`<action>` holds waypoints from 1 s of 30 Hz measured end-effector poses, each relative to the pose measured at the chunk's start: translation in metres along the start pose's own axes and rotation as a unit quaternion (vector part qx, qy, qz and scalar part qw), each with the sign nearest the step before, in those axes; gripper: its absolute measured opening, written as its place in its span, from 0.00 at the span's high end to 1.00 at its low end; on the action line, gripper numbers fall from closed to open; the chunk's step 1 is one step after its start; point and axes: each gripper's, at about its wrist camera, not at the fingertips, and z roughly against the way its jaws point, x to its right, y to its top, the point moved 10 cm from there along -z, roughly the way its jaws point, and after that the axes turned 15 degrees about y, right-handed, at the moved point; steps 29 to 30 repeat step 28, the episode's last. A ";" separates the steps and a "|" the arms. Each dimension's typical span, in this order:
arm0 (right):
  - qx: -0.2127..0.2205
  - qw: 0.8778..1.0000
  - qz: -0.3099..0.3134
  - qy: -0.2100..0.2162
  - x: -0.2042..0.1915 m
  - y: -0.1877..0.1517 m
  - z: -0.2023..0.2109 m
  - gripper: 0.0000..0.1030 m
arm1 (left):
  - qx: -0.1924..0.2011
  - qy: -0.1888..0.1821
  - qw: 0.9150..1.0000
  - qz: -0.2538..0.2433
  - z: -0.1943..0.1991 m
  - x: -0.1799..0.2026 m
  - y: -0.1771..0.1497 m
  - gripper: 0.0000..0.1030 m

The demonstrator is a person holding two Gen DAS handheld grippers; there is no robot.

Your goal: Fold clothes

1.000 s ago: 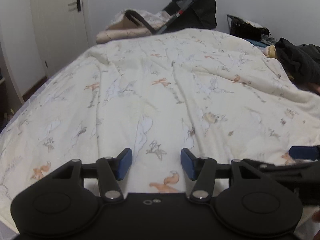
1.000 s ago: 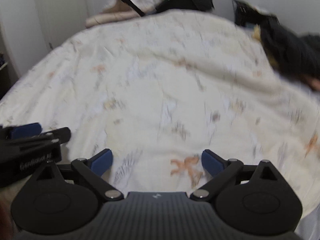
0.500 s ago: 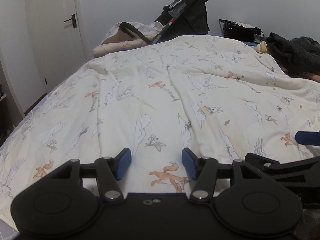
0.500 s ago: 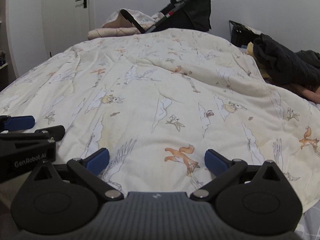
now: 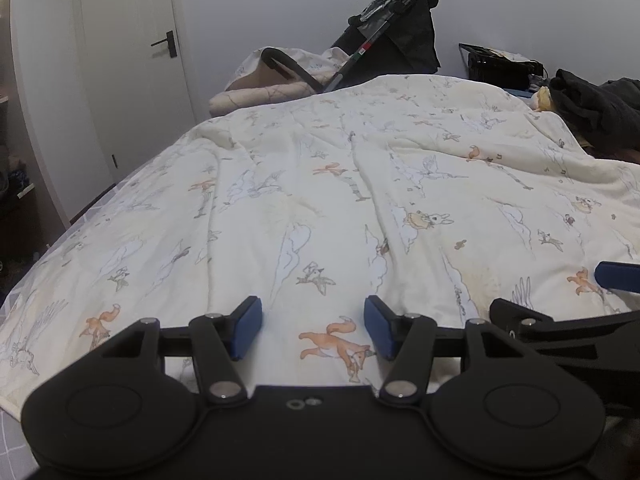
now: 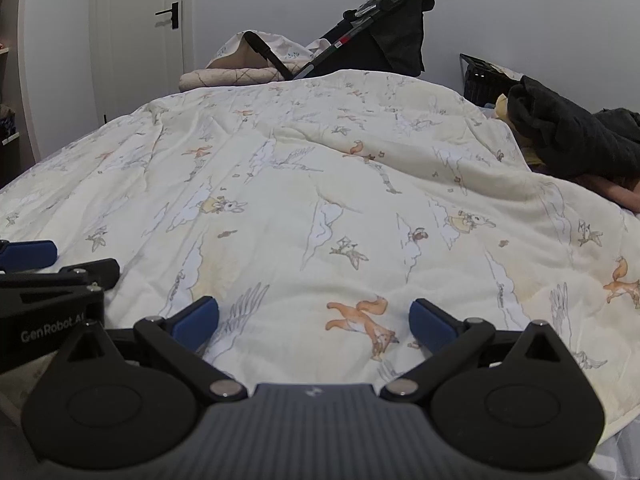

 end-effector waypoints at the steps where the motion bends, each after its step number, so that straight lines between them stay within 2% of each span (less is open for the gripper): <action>1: 0.000 1.000 0.000 -0.002 0.000 0.000 0.000 0.00 | 0.001 0.000 1.000 0.001 0.000 0.000 -0.001 0.45; 30: 0.006 1.000 -0.012 0.001 0.003 -0.002 0.000 0.00 | 0.012 -0.002 1.000 0.002 -0.002 0.000 -0.001 0.45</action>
